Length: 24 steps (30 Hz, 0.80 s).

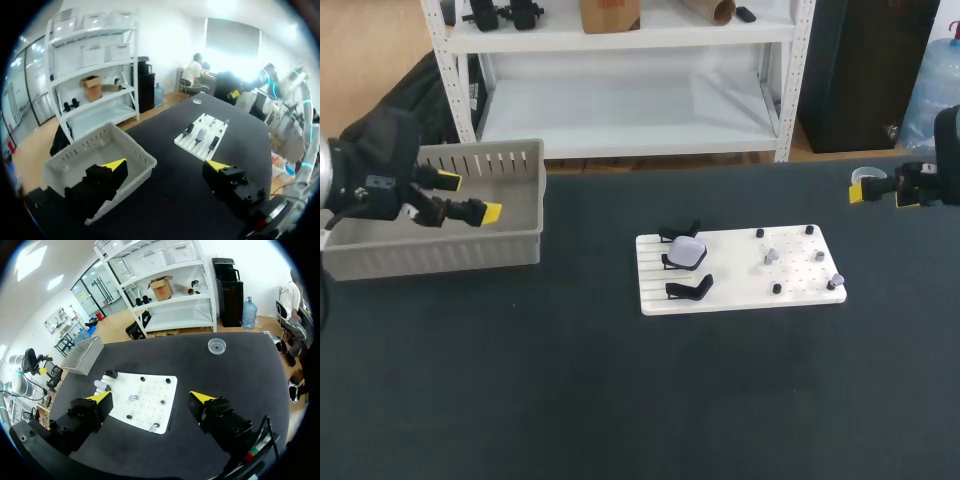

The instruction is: Pick up each earbud case from the left stands, insert the matching earbuds, close the lid, and place the case in the box.

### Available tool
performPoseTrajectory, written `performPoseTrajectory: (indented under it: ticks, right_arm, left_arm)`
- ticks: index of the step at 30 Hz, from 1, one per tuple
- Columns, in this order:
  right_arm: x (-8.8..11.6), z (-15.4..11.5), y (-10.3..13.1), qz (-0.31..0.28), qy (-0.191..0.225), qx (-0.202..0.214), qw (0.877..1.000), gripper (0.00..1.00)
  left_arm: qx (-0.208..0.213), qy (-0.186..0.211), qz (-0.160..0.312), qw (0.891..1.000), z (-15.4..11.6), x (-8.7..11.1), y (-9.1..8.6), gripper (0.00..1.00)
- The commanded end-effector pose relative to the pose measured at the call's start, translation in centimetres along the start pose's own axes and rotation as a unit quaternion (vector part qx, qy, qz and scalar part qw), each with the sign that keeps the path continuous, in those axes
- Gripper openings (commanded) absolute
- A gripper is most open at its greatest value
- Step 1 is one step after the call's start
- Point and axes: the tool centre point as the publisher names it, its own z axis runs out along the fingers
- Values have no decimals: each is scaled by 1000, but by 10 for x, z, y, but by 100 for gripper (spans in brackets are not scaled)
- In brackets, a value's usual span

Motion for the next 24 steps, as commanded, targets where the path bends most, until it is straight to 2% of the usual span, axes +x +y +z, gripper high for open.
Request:
performPoseTrajectory:
  ticks: [1,2,3,8,9,17,24]
  right_arm:
    - [0,0,0,0,0,0,1000,100]
    - [0,0,0,0,0,0,1000,100]
    - [0,0,0,0,0,0,1000,100]
    - [0,0,0,0,0,0,1000,100]
    - [0,0,0,0,0,0,1000,100]
    - [0,0,0,0,0,0,1000,100]
    - [0,0,0,0,0,0,1000,100]
  left_arm:
    - [170,-109,162,966,-5,5,5,100]
    - [170,-109,162,966,-5,5,5,100]
    - [184,-114,187,958,-1,3,0,100]
    - [224,-95,229,943,25,-5,-17,100]
    - [232,-95,247,936,31,-7,-23,100]
    - [259,-81,278,921,68,-24,-59,100]
    - [245,-53,238,938,103,-31,-80,100]
